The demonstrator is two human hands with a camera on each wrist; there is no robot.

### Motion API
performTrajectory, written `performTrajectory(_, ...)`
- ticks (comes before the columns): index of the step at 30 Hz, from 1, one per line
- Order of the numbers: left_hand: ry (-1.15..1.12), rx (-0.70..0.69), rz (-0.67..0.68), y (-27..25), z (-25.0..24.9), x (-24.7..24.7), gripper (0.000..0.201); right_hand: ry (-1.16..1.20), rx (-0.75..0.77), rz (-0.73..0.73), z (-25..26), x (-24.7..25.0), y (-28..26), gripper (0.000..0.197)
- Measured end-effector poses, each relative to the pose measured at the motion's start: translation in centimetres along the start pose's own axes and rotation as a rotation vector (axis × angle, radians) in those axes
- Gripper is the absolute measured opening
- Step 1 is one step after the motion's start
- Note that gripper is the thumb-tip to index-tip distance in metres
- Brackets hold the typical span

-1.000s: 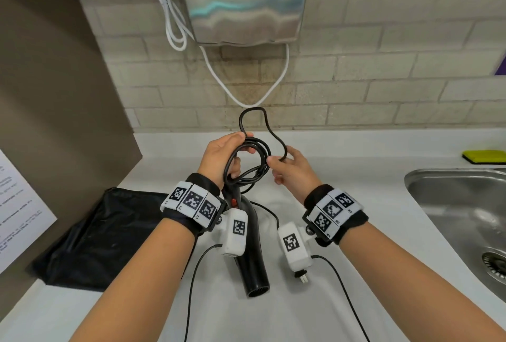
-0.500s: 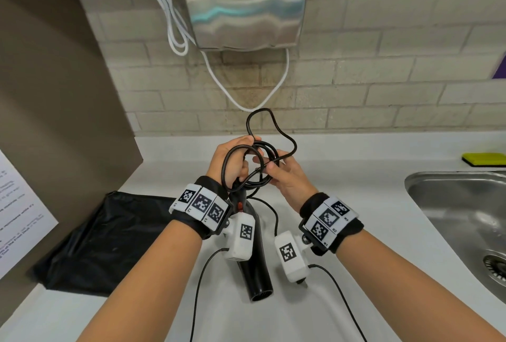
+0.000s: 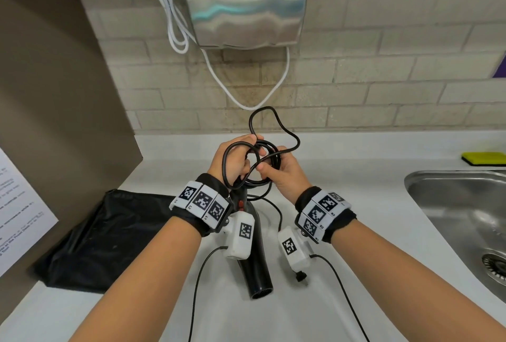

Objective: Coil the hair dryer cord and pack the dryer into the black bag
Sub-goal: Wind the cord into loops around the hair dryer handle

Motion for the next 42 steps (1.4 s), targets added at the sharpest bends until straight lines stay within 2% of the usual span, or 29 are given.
performTrajectory(4,-0.054,0.026,-0.035,0.2,0.3,0.8,0.023,-0.077,0.008,-0.004,-0.3,0.8,0.0,0.015)
performTrajectory(6,-0.103,0.025,-0.014,0.0,0.3,1.0,0.023,-0.088,-0.004,0.006,-0.5,1.3,-0.2,0.017)
performTrajectory(8,-0.113,0.022,0.002,-0.2,0.2,0.9,0.024,-0.027,-0.035,0.036,-1.0,1.5,-0.5,0.003)
performTrajectory(10,-0.117,0.026,-0.016,-0.2,0.3,0.8,0.025,-0.026,-0.038,0.038,-1.8,1.8,-0.3,0.03)
performTrajectory(11,-0.117,0.028,-0.024,-0.2,0.3,0.8,0.026,-0.066,-0.04,0.04,-2.3,1.8,-0.2,0.032)
performTrajectory(13,-0.098,0.029,-0.035,-0.2,0.3,0.7,0.027,-0.21,-0.04,0.021,-3.2,2.5,-0.1,0.019)
performTrajectory(15,-0.064,0.015,-0.049,-0.3,0.1,0.9,0.027,-0.349,-0.078,-0.06,-4.4,3.6,-0.1,0.021)
performTrajectory(18,-0.052,0.005,-0.056,-0.4,0.0,1.2,0.027,-0.431,-0.149,-0.296,-5.9,6.3,-0.1,0.023)
performTrajectory(20,-0.032,-0.002,-0.048,-0.6,-0.1,1.4,0.027,-0.42,-0.254,-0.373,-6.7,7.8,-0.1,0.025)
performTrajectory(22,-0.03,-0.001,-0.048,-0.8,0.0,1.8,0.028,-0.481,-0.507,-0.374,-8.9,10.1,-0.6,0.031)
performTrajectory(23,-0.038,0.002,-0.058,-0.9,0.0,2.2,0.029,-0.563,-0.632,-0.346,-9.6,11.1,-1.2,0.035)
performTrajectory(25,-0.052,0.003,-0.089,-1.1,0.0,3.2,0.03,-0.922,-0.742,-0.148,-10.3,12.8,-2.0,0.038)
performTrajectory(26,-0.054,0.003,-0.102,-1.1,0.0,3.6,0.03,-0.966,-0.775,-0.114,-10.6,13.4,-2.4,0.037)
performTrajectory(27,-0.051,0.002,-0.108,-1.2,0.0,3.9,0.03,-0.919,-0.782,-0.164,-10.6,13.8,-2.8,0.036)
performTrajectory(31,0.005,-0.006,-0.067,-0.8,0.1,3.0,0.028,-0.972,-0.689,-0.225,-9.8,13.2,-2.0,0.028)
performTrajectory(35,0.035,-0.006,-0.008,-0.3,0.1,1.4,0.025,-0.928,-0.432,-0.278,-6.6,10.4,-0.1,0.025)
performTrajectory(36,0.041,-0.004,0.001,-0.1,0.2,1.1,0.023,-0.869,-0.308,-0.279,-5.2,9.4,0.4,0.026)
performTrajectory(38,0.045,0.0,0.01,0.0,0.3,0.6,0.022,-0.555,-0.08,-0.284,-2.4,7.2,0.8,0.03)
performTrajectory(40,0.049,0.0,0.011,0.2,0.3,0.3,0.022,-0.27,0.005,-0.282,-0.3,5.8,0.9,0.032)
performTrajectory(42,0.065,0.004,0.014,0.3,0.3,0.0,0.022,-0.158,0.047,-0.284,1.1,5.2,0.9,0.031)
Point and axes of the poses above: each hand's wrist, its own y-axis towards the middle knuckle, its own x-axis out of the back of the hand, z = x × y, the point moved 6 cm from there along y, towards the middle knuckle, and after that the axes turned 4 degrees about z, right-handed, at the moved point
